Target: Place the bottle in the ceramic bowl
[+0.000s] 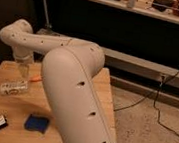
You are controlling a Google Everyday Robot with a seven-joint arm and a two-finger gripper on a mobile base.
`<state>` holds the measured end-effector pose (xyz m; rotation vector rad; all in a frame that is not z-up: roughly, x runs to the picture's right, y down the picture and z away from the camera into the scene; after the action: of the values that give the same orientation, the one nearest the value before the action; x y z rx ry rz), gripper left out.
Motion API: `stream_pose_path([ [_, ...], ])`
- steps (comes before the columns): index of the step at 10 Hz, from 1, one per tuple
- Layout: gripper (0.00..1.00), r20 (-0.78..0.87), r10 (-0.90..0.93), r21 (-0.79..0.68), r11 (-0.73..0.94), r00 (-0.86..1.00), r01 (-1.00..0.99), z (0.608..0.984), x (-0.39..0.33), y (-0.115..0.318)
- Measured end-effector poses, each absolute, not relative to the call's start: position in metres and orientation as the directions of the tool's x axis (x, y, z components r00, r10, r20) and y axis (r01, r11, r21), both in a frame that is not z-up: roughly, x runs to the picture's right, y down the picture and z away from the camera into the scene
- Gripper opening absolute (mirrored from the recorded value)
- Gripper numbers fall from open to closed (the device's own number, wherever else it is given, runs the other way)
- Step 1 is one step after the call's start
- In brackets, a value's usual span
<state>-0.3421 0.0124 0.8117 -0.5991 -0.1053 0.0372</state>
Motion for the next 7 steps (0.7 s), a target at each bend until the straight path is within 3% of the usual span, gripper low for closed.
stream_pose_path([
  [7,0.65,0.069,-0.011,-0.582,0.812,0.998,0.049,0.843,-0.363,0.060],
])
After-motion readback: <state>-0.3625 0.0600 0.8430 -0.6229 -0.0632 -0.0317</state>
